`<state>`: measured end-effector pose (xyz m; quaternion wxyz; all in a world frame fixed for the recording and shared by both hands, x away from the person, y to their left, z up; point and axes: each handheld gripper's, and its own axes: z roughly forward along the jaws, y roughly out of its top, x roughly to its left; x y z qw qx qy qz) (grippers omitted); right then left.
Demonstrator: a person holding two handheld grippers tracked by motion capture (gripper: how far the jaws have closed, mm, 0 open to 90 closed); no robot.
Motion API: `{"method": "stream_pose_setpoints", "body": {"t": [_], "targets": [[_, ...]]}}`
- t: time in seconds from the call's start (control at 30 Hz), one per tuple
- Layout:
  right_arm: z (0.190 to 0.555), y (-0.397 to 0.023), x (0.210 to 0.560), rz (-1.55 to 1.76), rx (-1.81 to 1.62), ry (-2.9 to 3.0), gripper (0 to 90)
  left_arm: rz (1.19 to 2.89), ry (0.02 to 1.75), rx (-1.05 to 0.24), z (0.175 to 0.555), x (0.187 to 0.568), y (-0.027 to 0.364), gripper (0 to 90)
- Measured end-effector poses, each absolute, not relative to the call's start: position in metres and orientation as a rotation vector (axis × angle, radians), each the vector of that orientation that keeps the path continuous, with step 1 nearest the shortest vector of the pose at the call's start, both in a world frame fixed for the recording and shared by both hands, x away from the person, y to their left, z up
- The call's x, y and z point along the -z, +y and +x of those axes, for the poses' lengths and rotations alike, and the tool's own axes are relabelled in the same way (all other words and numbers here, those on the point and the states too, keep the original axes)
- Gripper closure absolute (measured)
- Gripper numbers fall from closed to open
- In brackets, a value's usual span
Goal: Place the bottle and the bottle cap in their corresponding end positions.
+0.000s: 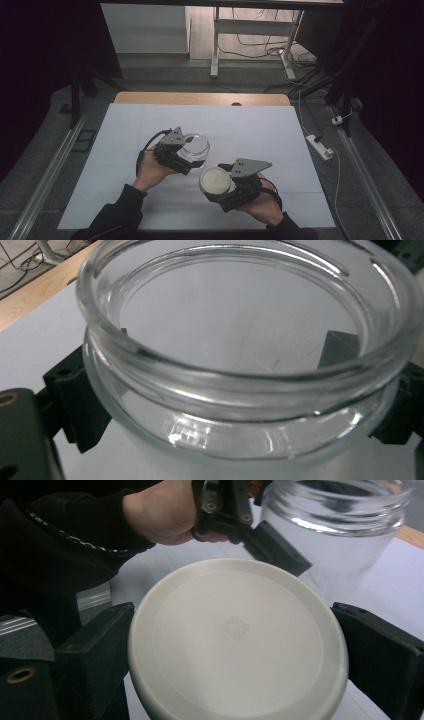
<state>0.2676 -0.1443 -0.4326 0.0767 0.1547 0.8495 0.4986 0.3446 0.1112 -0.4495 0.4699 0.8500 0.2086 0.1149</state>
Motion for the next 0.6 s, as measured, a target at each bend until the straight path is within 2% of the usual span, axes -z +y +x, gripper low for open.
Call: {"method": "stream_pose_setpoints", "body": {"t": [0.6], "targets": [[0.26, -0.14, 0.455, 0.475, -1.466, 2.588, 6.7, 2.06, 0.52, -0.294, 0.368, 0.457, 0.099, 7.4]]}}
